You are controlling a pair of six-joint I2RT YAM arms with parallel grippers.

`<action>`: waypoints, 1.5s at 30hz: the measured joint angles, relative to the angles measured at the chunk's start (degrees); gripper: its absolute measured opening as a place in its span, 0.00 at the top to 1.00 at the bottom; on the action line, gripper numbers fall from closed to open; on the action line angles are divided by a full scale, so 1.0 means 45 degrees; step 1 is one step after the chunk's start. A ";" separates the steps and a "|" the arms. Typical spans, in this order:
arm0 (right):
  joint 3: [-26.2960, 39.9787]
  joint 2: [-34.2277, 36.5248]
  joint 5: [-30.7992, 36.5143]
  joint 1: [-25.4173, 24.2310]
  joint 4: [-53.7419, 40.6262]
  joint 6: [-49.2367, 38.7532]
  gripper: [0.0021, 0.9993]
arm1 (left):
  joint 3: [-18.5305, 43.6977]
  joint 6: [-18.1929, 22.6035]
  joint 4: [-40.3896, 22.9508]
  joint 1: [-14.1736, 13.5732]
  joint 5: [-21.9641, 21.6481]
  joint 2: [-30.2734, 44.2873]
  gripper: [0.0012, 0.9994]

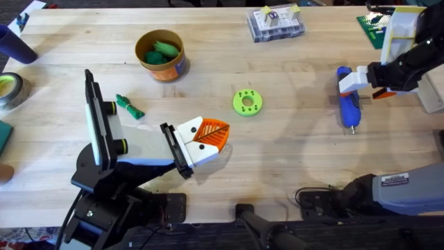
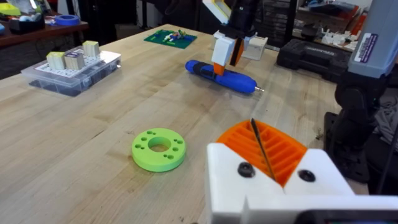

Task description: Pick up the gripper from the table and insert it into the empty holder that is missing its gripper. Then pick up a screw, insert it into the mounting hole, and use the screwdriver to tighten it. Finally, clean up the table by picking up the vegetable and placing it into the bucket.

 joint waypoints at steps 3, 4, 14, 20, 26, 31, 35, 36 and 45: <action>-0.0005 0.0088 -0.0043 -0.0017 0.0016 -0.0014 0.01 | 0.0000 -0.0003 -0.0002 0.0000 0.0005 0.0000 0.99; -0.0005 0.0104 -0.0151 -0.0015 0.0041 -0.0013 0.01 | 0.0000 -0.0007 -0.0002 0.0000 0.0005 0.0000 0.99; -0.0010 0.0127 -0.2369 0.0020 0.0881 0.0089 0.01 | 0.0000 -0.0008 -0.0002 0.0000 0.0005 0.0001 0.99; -0.0010 0.0236 -0.2309 0.0020 0.1848 0.0566 0.01 | 0.0000 -0.0008 -0.0002 0.0000 0.0005 0.0001 0.99; -0.0013 0.0753 -0.2024 0.0045 0.2141 0.1363 0.01 | 0.0000 -0.0013 -0.0002 0.0000 0.0005 0.0000 0.99; -0.0194 0.0975 -0.2008 0.0397 0.2186 0.1705 0.01 | 0.0000 -0.0008 -0.0002 0.0000 0.0005 0.0000 0.99; -0.0199 0.1082 -0.1922 0.0511 0.2318 0.1773 0.01 | 0.0000 -0.0008 -0.0002 0.0000 0.0005 0.0000 0.99; -0.0199 0.1084 -0.1917 0.0511 0.2303 0.1775 0.01 | 0.0000 -0.0008 -0.0002 0.0000 0.0005 0.0000 0.99; -0.0191 0.1204 -0.1254 0.0555 0.2241 0.1760 0.20 | 0.0000 -0.0008 -0.0002 0.0000 0.0005 0.0000 0.99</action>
